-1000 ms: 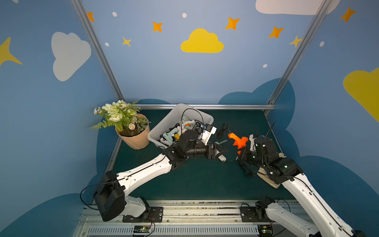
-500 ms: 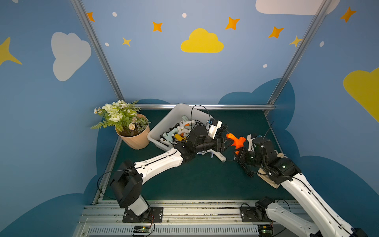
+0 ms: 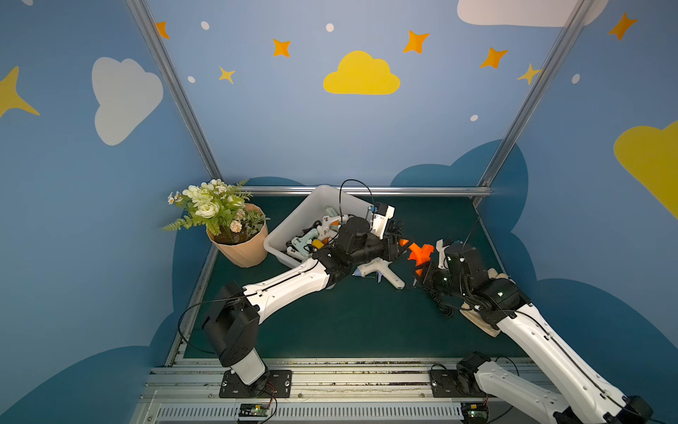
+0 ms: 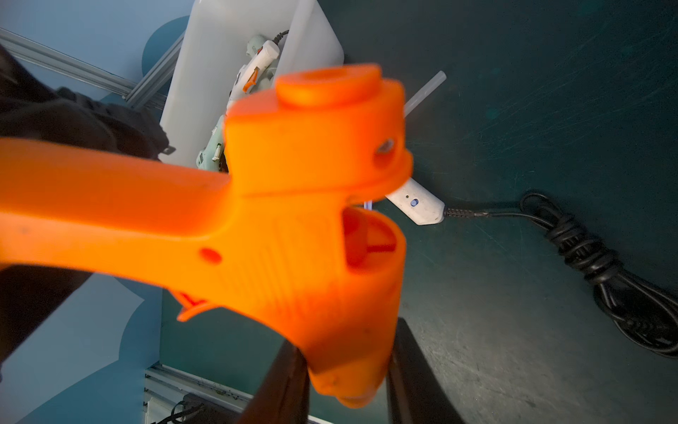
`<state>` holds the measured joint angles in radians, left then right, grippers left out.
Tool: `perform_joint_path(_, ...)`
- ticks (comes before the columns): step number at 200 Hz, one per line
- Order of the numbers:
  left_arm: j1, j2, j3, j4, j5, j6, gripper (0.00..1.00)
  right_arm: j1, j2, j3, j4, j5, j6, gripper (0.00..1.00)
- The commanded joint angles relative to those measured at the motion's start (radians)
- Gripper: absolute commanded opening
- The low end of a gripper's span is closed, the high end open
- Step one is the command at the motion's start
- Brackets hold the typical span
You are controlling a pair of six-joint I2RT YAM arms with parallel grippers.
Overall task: Put the hot melt glue gun into the storage box
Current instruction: Pick up the hot melt adhesive gun from the center of the board.
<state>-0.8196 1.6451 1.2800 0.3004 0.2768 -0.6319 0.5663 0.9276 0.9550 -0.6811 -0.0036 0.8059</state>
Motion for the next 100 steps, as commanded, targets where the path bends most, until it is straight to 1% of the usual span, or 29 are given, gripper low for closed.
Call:
perform_joint_path(1, 0.010, 0.013, 0.018, 0.015, 0.023, -0.014, 0.28, 0.010, 0.007, 0.009, 0.047, 0.004, -0.005, 0.00)
perform_joint_path(28, 0.027, 0.008, -0.001, 0.034, 0.049, -0.054, 0.10, 0.015, 0.020, 0.017, 0.046, 0.008, -0.012, 0.00)
perform_joint_path(40, 0.039, 0.002, -0.012, 0.042, 0.056, -0.070, 0.03, 0.015, 0.025, 0.021, 0.047, 0.011, -0.017, 0.06)
perform_joint_path(48, 0.047, -0.001, -0.014, 0.046, 0.064, -0.078, 0.03, 0.015, 0.028, 0.023, 0.048, 0.011, -0.020, 0.13)
perform_joint_path(68, 0.070, -0.010, -0.018, 0.049, 0.078, -0.086, 0.03, 0.015, 0.035, 0.025, 0.052, 0.004, -0.028, 0.38)
perform_joint_path(77, 0.085, -0.015, -0.018, 0.046, 0.081, -0.087, 0.03, 0.017, 0.037, 0.024, 0.054, 0.001, -0.030, 0.50)
perform_joint_path(85, 0.101, -0.020, -0.019, 0.042, 0.081, -0.086, 0.03, 0.017, 0.037, 0.022, 0.052, 0.001, -0.030, 0.57)
perform_joint_path(100, 0.133, -0.036, -0.016, 0.027, 0.082, -0.080, 0.03, 0.018, 0.031, 0.016, 0.045, 0.008, -0.033, 0.67)
